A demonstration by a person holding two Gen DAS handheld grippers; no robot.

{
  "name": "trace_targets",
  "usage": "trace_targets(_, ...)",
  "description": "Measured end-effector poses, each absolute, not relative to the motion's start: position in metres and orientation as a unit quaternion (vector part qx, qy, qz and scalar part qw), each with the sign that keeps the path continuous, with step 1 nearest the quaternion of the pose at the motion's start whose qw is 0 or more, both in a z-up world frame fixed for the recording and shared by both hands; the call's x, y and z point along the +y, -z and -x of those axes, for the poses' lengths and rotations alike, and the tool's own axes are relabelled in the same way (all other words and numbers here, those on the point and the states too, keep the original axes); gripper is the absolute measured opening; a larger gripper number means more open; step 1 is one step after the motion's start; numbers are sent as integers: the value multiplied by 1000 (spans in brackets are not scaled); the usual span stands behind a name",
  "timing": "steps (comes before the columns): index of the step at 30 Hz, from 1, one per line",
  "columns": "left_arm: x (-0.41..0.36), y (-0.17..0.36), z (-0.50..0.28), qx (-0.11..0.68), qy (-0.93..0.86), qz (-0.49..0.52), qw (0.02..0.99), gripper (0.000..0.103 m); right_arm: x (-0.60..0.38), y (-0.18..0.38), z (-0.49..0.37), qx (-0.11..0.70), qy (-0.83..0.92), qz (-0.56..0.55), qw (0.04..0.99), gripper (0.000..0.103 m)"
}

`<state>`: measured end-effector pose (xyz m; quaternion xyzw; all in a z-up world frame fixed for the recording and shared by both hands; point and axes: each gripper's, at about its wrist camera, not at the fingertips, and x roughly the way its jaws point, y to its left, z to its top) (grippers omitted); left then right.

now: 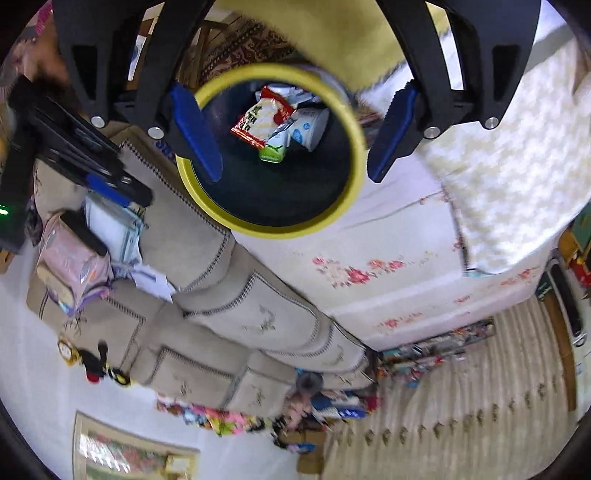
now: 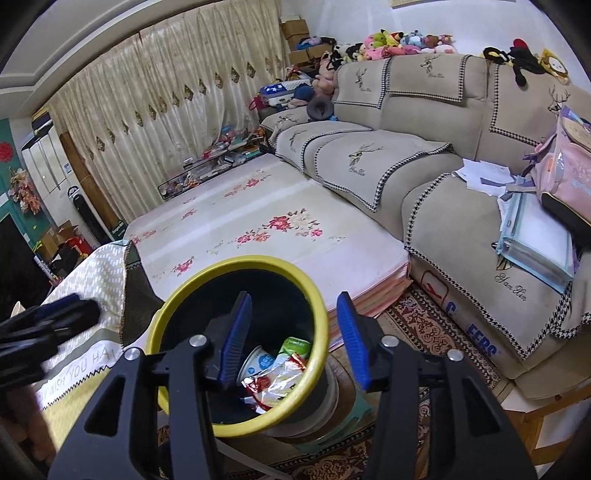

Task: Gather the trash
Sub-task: 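Move the right tool over the white foam fruit net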

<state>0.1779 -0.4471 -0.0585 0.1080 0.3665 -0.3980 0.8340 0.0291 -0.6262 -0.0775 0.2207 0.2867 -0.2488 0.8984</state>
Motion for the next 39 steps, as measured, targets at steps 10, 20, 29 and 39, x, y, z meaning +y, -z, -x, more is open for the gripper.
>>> trace_targets(10, -303, 43, -130, 361, 315, -66, 875, 82, -570, 72, -55, 297, 187, -192, 916, 47)
trace_targets(20, -148, 18, -84, 319, 196, -17, 927, 87, -452, 57, -104, 321, 42, -134, 937, 47)
trace_targets(29, -28, 5, -51, 290, 90, 15, 953, 87, -313, 42, -148, 337, -97, -76, 933, 47)
trace_targets(39, 73, -8, -24, 253, -19, 41, 966, 87, -183, 39, -136, 359, -243, -36, 900, 47)
